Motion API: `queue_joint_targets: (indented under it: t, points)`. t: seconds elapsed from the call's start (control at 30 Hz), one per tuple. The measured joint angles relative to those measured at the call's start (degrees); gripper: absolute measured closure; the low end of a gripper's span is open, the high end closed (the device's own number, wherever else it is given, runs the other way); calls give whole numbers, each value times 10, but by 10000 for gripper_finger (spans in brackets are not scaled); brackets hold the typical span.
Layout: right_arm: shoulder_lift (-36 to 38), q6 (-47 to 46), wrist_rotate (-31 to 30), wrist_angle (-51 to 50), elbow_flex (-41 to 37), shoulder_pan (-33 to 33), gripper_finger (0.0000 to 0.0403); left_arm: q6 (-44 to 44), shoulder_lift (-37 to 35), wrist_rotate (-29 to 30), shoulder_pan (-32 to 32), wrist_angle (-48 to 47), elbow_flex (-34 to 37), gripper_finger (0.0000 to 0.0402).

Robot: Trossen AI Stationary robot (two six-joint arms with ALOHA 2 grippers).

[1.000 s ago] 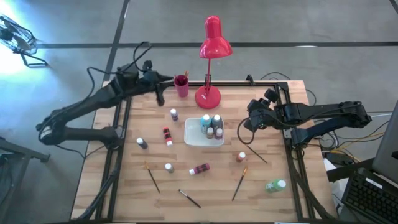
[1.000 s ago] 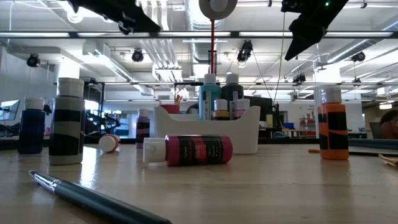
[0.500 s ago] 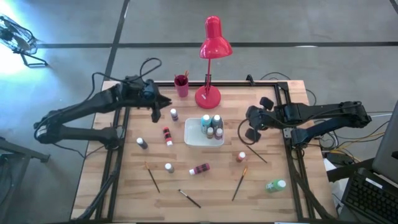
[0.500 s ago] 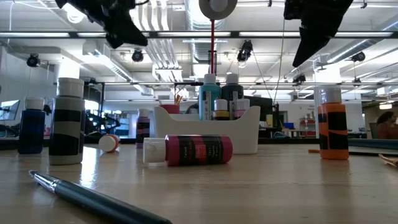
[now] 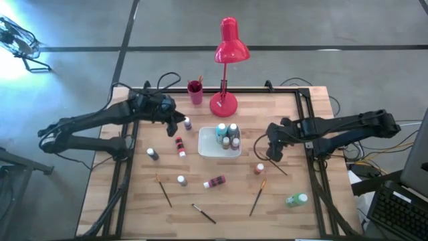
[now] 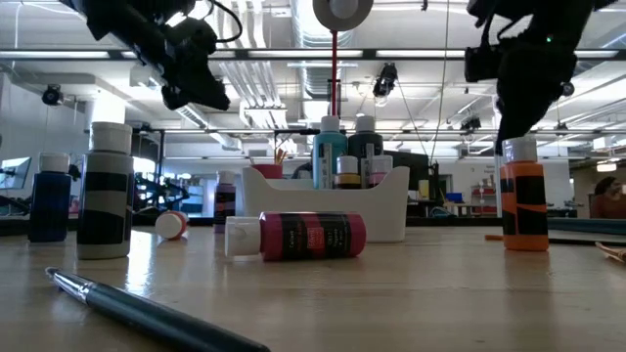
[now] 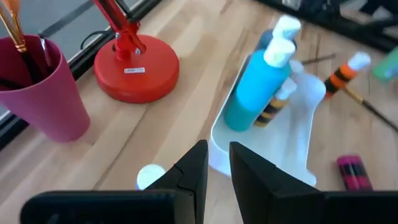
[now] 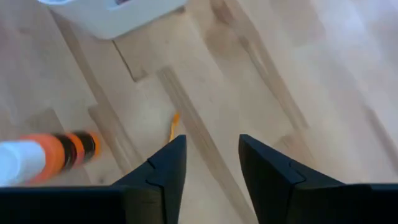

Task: Pick & Place Paint Supplies
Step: Put the gold paint brush into the red cup

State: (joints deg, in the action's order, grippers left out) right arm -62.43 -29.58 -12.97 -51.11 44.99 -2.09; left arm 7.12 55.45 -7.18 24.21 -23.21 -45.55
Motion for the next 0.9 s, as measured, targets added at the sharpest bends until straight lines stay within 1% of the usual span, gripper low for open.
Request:
queue_joint_targets:
  t: [0.17, 0.23, 0.37, 0.47, 0.63, 0.77, 0.9]
  points:
    - [10, 19, 0, 105, -63, 0, 234, 5, 1, 1, 0, 84, 23, 330]
    - [7, 25, -3, 122, -82, 0, 227, 5, 1, 2, 0, 114, 28, 330]
    - [1, 30, -29, 151, -114, 0, 219, 10, 1, 7, 0, 146, 27, 330]
    - [-3, 31, -30, 180, -133, 0, 219, 21, 1, 7, 0, 166, 25, 330]
    - [-21, 19, -6, 204, -142, 0, 228, 34, 1, 8, 0, 195, 23, 330]
    - [-54, 8, -5, 204, -137, 0, 233, 39, 1, 8, 0, 198, 23, 330]
    - [-97, 8, -2, 214, -128, 0, 226, 45, 1, 8, 0, 198, 23, 330]
